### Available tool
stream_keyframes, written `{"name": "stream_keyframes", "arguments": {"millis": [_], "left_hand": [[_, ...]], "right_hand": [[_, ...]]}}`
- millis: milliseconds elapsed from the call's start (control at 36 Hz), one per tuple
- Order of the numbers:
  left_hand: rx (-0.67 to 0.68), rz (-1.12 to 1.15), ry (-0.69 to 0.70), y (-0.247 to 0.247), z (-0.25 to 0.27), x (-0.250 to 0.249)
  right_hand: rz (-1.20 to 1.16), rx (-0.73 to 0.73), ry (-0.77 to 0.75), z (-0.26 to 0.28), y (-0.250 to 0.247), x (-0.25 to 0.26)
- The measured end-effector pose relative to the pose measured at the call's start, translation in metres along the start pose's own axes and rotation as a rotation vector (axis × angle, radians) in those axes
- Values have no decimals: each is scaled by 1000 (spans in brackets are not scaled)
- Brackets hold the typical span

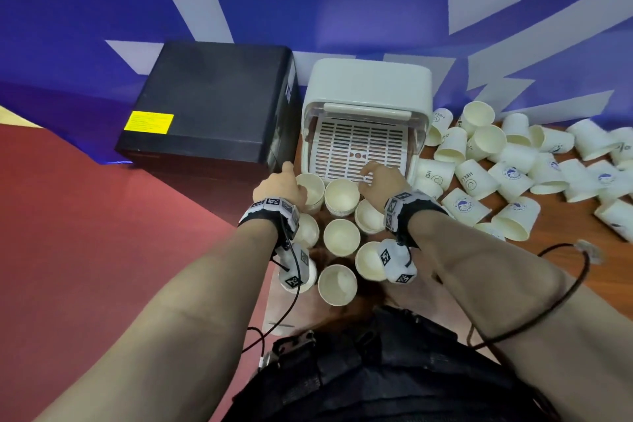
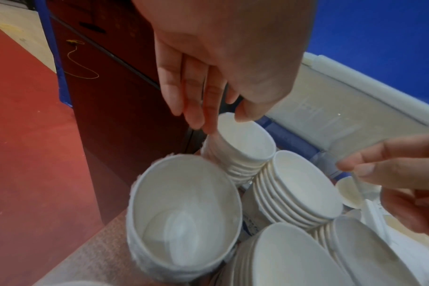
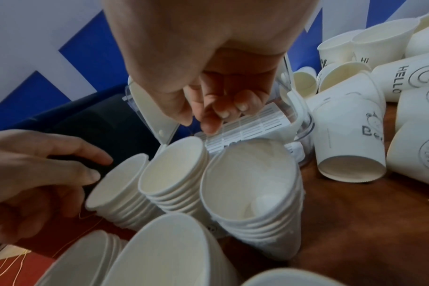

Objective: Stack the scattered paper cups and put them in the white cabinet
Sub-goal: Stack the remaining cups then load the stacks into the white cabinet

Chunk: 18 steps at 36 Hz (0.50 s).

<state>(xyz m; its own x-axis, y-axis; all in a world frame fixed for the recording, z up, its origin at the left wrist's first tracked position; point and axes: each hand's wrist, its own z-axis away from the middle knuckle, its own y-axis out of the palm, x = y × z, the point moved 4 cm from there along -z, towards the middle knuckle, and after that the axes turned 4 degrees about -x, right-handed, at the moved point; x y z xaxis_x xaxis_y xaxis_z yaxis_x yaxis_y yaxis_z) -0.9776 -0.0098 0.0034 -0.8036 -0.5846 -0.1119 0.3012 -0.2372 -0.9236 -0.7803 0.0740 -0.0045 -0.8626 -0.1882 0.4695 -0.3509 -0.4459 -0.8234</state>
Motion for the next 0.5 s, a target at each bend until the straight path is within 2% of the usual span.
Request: {"name": "stream_keyframes", "arguments": {"millis": [194,306,500], "left_hand": [[-95,0,144,-14,13,-26],[-74,-33,236,-1,19,-30],[-98,-2,294,29,25,-17]], "right_hand": [[70,-116,78,30,-30,-21],[156,-141,39,45,-31,-21],[295,36,-159,47,2,7]]}}
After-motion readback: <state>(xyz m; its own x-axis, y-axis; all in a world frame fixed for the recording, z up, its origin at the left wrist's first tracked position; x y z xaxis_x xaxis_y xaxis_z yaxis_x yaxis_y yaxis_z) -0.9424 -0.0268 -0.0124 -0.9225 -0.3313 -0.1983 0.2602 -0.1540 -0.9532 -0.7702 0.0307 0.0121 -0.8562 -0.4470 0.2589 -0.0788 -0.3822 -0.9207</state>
